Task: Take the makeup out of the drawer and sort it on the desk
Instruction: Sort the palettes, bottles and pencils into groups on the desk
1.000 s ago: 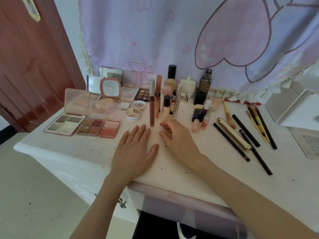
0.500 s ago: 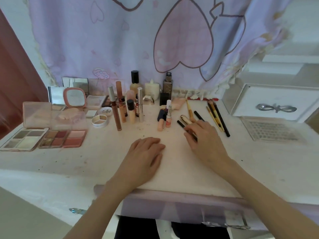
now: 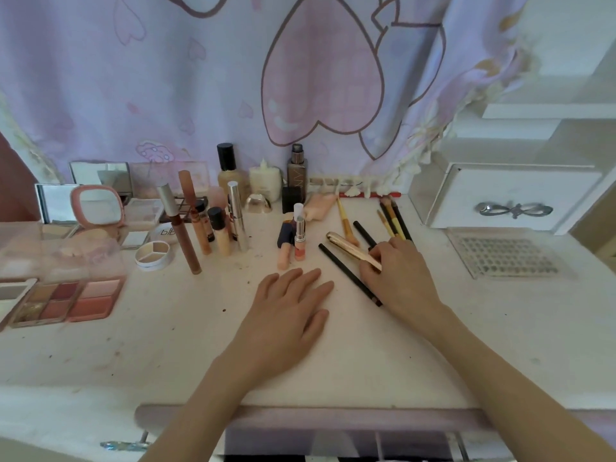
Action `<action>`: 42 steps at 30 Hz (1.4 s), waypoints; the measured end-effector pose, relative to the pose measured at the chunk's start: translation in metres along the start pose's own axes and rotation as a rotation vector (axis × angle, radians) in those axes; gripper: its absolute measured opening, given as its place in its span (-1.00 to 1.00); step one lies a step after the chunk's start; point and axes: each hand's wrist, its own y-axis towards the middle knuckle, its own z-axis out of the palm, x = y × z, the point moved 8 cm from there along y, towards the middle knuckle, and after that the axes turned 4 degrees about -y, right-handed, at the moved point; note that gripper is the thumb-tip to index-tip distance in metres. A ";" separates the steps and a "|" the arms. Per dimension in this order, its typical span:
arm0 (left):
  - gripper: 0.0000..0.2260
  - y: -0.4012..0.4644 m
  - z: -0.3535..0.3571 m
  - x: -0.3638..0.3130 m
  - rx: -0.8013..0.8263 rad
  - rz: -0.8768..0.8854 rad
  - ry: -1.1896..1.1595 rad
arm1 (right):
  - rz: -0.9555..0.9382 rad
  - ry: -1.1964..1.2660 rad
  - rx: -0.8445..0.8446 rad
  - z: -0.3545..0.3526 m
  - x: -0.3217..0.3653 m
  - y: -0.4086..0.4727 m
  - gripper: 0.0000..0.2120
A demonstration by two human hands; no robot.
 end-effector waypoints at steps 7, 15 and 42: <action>-0.69 -0.002 -0.033 -0.001 -0.341 -0.030 -0.379 | 0.183 0.730 0.017 -0.032 -0.023 -0.007 -0.90; -0.73 0.012 -0.055 -0.045 -0.513 0.043 -0.372 | 0.297 1.397 0.313 -0.021 0.005 -0.031 -0.75; -0.62 0.027 -0.028 -0.050 -0.049 -0.139 -0.825 | 0.176 1.426 0.169 -0.027 -0.019 -0.028 -0.97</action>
